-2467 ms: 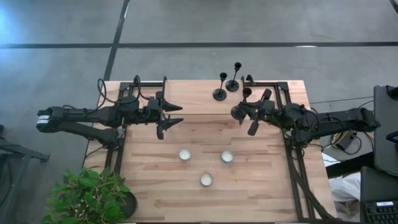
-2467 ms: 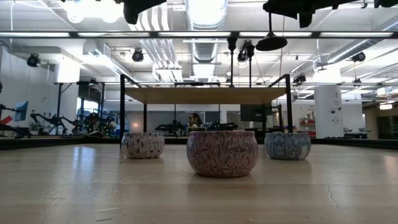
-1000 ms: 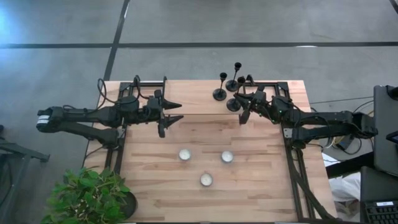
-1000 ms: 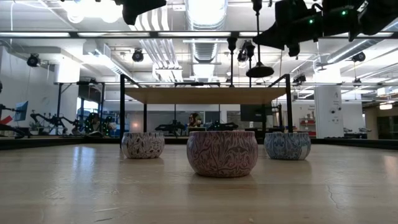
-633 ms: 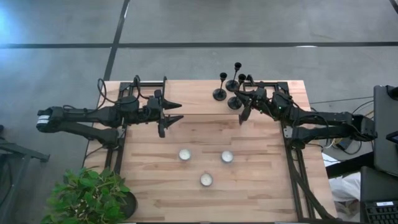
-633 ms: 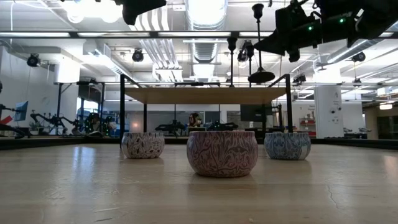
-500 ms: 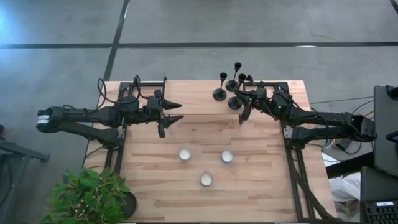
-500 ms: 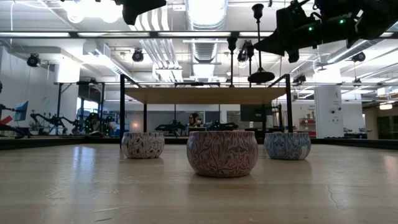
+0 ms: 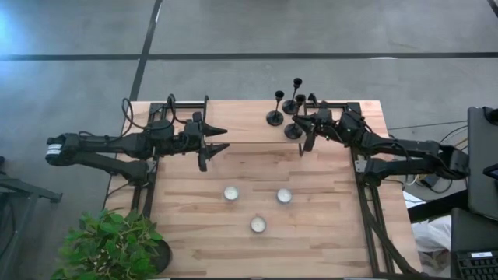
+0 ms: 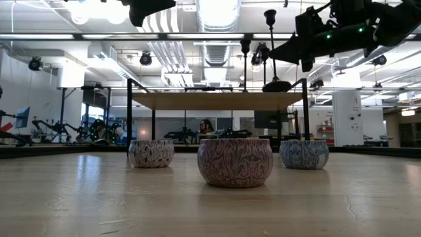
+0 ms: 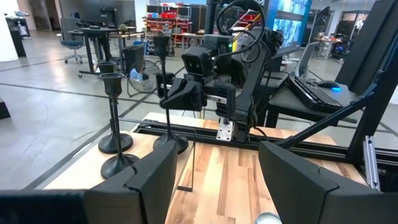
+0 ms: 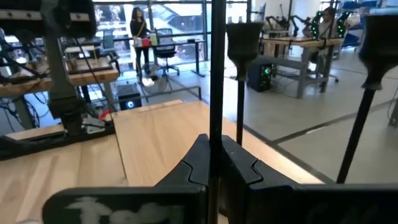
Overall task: Pick & Place candle stick holders
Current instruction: Put the black candle holder on the shelf
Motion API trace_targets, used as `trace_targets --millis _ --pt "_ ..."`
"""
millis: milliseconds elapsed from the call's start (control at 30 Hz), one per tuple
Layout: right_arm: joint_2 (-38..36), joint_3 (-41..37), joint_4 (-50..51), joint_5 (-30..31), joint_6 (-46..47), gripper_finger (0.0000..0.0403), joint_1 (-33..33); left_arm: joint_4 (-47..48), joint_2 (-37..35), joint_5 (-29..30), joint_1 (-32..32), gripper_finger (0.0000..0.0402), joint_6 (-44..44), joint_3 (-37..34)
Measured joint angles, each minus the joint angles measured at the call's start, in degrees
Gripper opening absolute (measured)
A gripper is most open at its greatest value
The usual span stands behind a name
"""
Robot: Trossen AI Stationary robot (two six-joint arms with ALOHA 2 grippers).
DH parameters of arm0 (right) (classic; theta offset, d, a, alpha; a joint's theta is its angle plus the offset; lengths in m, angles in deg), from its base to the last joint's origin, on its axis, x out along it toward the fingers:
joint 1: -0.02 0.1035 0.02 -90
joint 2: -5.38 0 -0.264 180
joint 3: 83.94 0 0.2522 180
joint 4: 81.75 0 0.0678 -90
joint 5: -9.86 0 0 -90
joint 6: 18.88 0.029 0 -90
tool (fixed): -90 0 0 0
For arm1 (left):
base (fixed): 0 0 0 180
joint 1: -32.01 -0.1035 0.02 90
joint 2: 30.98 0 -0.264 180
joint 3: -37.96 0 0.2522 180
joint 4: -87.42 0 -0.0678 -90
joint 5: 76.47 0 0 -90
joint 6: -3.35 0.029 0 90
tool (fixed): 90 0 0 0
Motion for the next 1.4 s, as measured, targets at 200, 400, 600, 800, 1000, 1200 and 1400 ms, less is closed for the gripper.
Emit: trace_targets --millis 200,400,600,800,1000,1200,1400 --pt "5.8 0.8 -3.8 -0.1 -0.2 0.0011 0.0 0.0 0.0 0.0 0.0 0.0234 -0.1 0.0" --pt "8.7 1.9 -6.7 -0.1 -0.9 0.0011 0.0 0.0 0.0 0.0 0.0 0.0234 -1.3 0.0" --pt "7.8 1.8 -5.7 0.0 -1.2 0.0011 0.0 0.0 0.0 -0.1 0.0 0.0234 -1.0 0.0" --pt "7.5 1.7 -4.3 0.5 -1.5 0.0011 -0.1 0.0 0.0 -0.1 0.0 0.0234 -0.9 0.0" --pt "7.4 1.7 -3.8 0.9 -2.0 0.0011 -0.2 0.0 0.0 -0.1 0.0 0.0234 -1.2 0.0" --pt "7.2 1.7 -3.2 2.0 -2.3 0.0011 -0.3 0.0 0.0 -0.1 0.0 0.0234 -1.2 0.0" --pt "6.4 1.7 -1.3 2.2 -2.4 0.0011 -0.3 0.0 0.0 -0.1 0.0 0.0234 -1.2 0.0"
